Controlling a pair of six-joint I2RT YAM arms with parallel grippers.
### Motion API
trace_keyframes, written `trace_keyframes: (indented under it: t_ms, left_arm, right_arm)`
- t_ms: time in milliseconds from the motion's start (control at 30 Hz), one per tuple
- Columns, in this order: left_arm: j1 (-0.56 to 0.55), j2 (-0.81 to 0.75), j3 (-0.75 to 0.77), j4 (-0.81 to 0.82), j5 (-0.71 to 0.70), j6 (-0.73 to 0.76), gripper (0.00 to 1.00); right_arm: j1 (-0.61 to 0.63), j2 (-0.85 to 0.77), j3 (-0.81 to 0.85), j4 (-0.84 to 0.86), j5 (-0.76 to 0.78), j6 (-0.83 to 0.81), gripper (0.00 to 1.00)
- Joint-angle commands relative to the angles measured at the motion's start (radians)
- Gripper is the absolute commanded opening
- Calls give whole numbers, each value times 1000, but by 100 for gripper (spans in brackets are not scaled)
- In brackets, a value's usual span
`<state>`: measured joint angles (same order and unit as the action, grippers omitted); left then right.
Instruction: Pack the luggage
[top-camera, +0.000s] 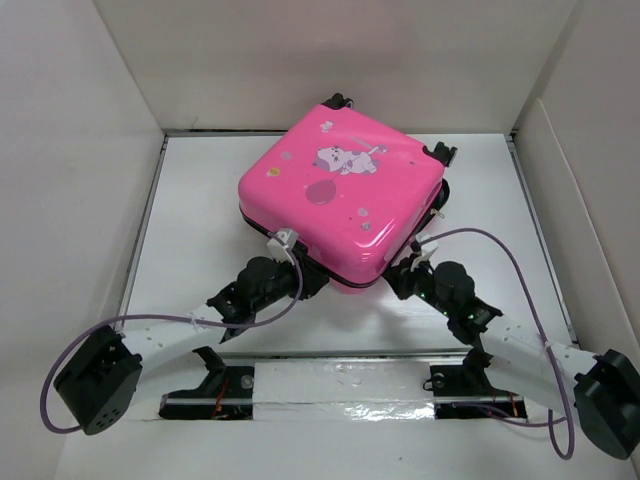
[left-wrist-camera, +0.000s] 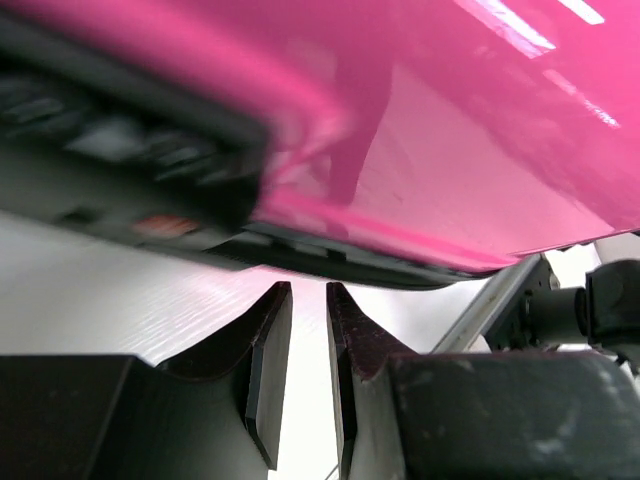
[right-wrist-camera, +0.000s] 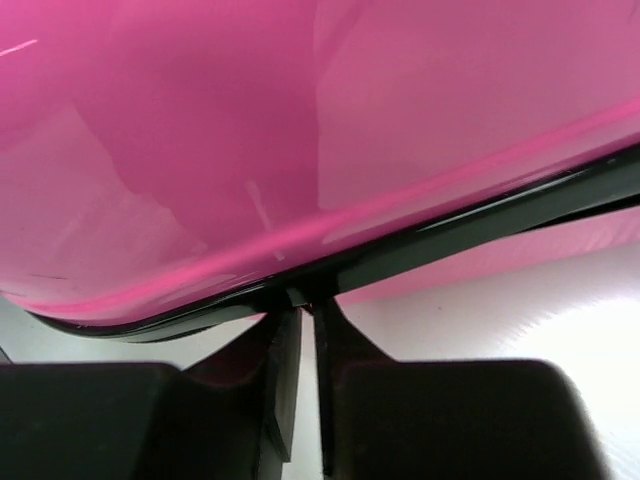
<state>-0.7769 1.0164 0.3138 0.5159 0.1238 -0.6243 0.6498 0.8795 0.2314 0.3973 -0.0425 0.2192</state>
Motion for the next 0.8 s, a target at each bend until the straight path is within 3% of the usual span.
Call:
trace_keyframes:
  t_ms: [0, 100, 300, 467, 633, 767]
  left_arm:
    - [-36, 45, 74, 87, 13, 41, 18]
    - [-45, 88, 94, 139, 20, 37, 18]
    - [-45, 169, 165, 213, -7, 21, 18]
    - [-45, 226, 220, 245, -27, 17, 18]
    - [-55, 281, 254, 265, -23, 6, 18]
    - [-125, 326, 303, 256, -38, 12, 18]
  right_arm:
    - [19, -8, -4, 147, 9, 0, 8]
    - [62, -53, -14, 115, 29, 26, 0]
    - [212, -125, 17, -157, 131, 78, 0]
    - [391, -148, 20, -222, 196, 190, 0]
    - [566, -53, 89, -215, 323, 249, 0]
    - [608, 163, 190, -140, 462, 319, 0]
